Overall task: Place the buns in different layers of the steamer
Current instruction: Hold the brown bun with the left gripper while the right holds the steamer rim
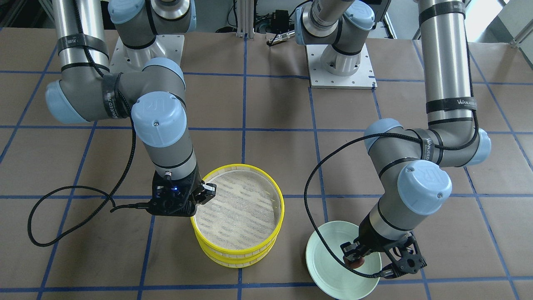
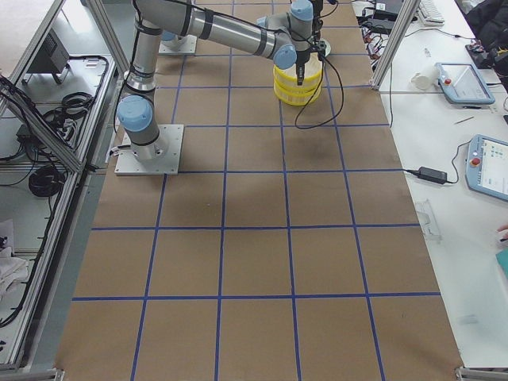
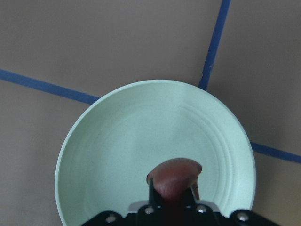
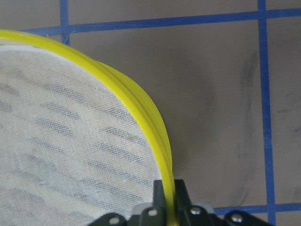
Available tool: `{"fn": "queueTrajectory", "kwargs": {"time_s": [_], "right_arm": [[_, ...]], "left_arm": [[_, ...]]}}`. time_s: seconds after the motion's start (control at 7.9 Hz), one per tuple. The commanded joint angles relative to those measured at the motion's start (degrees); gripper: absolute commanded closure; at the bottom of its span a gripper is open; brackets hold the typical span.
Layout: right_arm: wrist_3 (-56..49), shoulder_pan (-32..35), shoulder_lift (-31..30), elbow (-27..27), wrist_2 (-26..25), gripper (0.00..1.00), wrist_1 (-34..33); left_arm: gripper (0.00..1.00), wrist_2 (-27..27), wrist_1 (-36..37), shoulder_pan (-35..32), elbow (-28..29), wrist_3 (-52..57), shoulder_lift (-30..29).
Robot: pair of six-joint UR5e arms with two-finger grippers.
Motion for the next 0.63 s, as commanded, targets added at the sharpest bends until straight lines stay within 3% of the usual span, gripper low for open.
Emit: {"fn": "queueTrajectory", "kwargs": {"time_s": [0.0,0.51], "right_arm": [[0.0,0.0,0.6,0.0,0.0,1.00,-0.9],[-0.2,0.0,0.8,0.0,-0.2,1.00,-1.2]], "left_arm": [[0.95,-0.2,-1.0,0.0,0.0,0.0,1.5],[0.95,-0.2,-1.6,0.0,-0.1,0.0,1.8]]}}
